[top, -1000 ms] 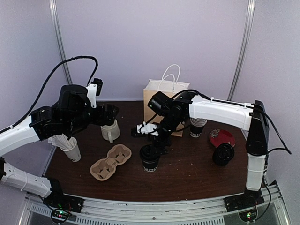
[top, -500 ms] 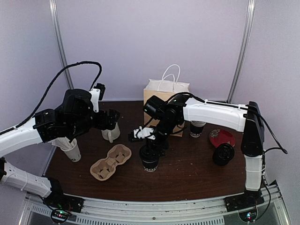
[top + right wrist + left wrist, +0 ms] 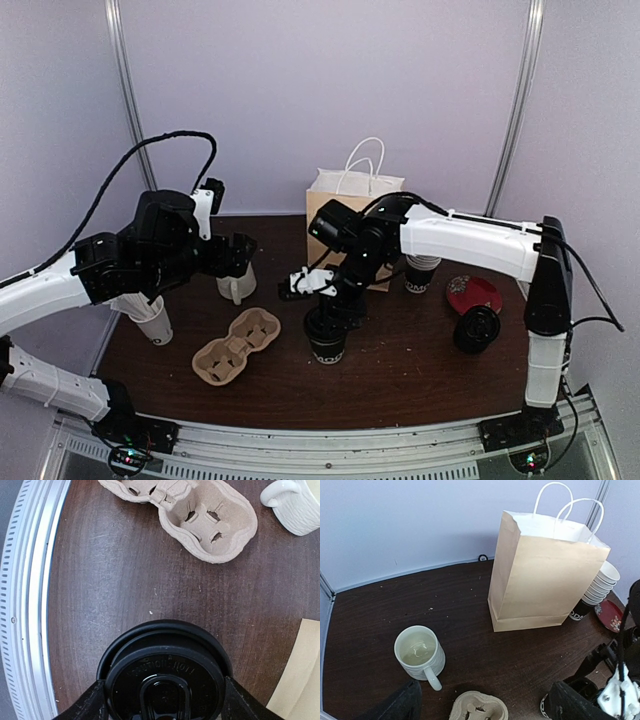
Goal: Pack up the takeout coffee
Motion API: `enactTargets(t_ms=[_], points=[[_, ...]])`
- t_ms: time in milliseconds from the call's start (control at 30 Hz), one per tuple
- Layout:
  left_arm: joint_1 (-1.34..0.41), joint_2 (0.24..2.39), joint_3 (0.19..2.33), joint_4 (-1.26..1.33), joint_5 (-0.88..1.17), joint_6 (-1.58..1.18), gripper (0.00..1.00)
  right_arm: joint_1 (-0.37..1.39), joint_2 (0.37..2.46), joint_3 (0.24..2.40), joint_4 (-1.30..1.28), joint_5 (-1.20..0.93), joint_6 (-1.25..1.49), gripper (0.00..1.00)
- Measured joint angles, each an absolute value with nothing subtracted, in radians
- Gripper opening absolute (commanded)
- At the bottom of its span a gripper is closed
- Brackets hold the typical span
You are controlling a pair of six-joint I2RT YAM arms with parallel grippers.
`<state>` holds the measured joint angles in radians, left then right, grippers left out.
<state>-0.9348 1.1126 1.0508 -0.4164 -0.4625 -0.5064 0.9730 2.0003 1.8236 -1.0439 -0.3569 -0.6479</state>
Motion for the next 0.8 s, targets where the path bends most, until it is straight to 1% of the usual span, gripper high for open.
enactTargets(t_ms=[133, 267, 433, 567, 800], points=[[-0.935, 1.124, 1.052, -0.405, -0.446, -0.506, 0.92, 0.944, 1.908, 1.8, -1.075, -0.36, -0.623, 0.7], [-0.935, 1.18, 1.073, -0.404, -0.429, -0.498, 0.92, 0.866, 1.766, 1.752, -1.097, -0.367, -0.613, 0.7], [-0.935, 1.216, 1.09, -0.392, -0.411, -0.488, 0.92, 0.69, 1.565, 1.611, -1.138, -0.382, -0.603, 0.7], [-0.935, 1.243, 1.12, -0.389, -0.402, -0.479, 0.92, 0.529, 1.456, 1.521, -1.179, -0.401, -0.599, 0.7], [-0.933, 1.31, 1.17, -0.386, -0.363, -0.469, 0.92, 0.273, 1.341, 1.503, -1.201, -0.415, -0.564, 0.7]])
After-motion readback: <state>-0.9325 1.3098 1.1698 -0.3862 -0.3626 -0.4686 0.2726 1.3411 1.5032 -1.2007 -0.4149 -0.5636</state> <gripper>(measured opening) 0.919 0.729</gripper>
